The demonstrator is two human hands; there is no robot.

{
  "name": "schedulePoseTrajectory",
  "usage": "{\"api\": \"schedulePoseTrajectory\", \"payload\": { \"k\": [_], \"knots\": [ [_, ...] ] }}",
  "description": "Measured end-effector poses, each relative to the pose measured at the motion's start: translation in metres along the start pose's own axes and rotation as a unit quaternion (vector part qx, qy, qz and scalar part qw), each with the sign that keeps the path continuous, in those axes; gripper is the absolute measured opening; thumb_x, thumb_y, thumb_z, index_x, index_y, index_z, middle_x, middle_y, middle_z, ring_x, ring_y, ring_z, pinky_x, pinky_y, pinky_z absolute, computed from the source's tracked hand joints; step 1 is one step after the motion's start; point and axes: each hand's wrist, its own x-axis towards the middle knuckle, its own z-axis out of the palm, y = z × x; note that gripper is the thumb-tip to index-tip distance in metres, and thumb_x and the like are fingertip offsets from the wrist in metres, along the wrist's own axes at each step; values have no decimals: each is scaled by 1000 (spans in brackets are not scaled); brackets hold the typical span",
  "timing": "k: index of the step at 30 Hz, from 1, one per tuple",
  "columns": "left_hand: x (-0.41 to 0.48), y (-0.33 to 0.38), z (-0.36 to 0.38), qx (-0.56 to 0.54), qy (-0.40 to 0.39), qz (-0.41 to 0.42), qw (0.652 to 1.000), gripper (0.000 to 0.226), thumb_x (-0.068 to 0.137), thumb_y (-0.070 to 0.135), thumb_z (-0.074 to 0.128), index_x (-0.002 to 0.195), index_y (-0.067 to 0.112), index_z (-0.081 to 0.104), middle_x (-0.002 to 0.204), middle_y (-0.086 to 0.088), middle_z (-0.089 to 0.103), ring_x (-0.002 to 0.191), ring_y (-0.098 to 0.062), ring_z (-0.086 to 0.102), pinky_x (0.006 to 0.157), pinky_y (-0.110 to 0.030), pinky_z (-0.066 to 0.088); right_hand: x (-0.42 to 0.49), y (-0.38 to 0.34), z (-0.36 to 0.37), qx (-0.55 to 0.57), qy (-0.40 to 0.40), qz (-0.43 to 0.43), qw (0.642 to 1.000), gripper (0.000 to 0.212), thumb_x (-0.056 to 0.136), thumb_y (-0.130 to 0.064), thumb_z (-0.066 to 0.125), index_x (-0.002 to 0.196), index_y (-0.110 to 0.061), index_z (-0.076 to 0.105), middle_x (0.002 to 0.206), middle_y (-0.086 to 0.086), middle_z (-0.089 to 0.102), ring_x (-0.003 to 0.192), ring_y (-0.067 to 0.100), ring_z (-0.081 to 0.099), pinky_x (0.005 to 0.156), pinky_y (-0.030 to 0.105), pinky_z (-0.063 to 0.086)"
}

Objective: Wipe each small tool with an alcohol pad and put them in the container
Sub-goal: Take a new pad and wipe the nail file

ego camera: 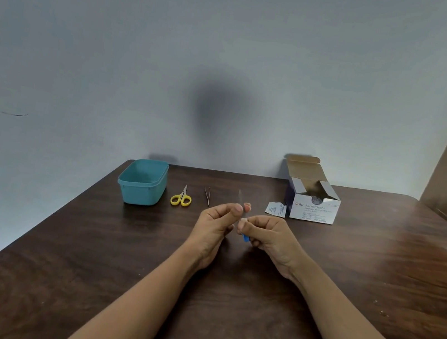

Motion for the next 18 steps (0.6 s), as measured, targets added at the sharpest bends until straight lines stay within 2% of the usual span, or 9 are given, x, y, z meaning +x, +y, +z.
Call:
{"api": "schedulePoseTrajectory", "payload": {
  "k": [4,7,13,18],
  "knots": [
    [1,0,-1,-38,31,2,999,24,68,28,70,88,14,73,95,5,74,99,-15,60,109,-45,33,0,-1,1,-24,-8,5,1000,19,80,-24,72,86,-6,75,65,-1,61,59,4,46,58,17,38],
    [1,2,-1,-54,55,-5,997,25,67,28,69,88,15,71,89,9,75,98,-12,58,103,-40,35,-1,-2,2,-37,-11,14,999,10,81,-23,71,79,-14,73,61,-6,60,58,2,46,58,15,39],
    [0,6,1,-64,81,6,995,27,65,30,70,87,15,71,83,12,74,95,-11,56,92,-34,36,0,-2,2,-49,-17,11,999,10,81,-26,71,75,-18,74,62,-5,61,59,2,48,59,17,41],
    [-2,4,1,-20,59,18,998,17,71,29,69,84,18,72,86,12,74,93,-9,58,88,-33,38,0,1,3,-49,-5,2,999,15,81,-29,70,74,-17,73,63,-4,60,60,3,47,61,19,40]
  ]
}}
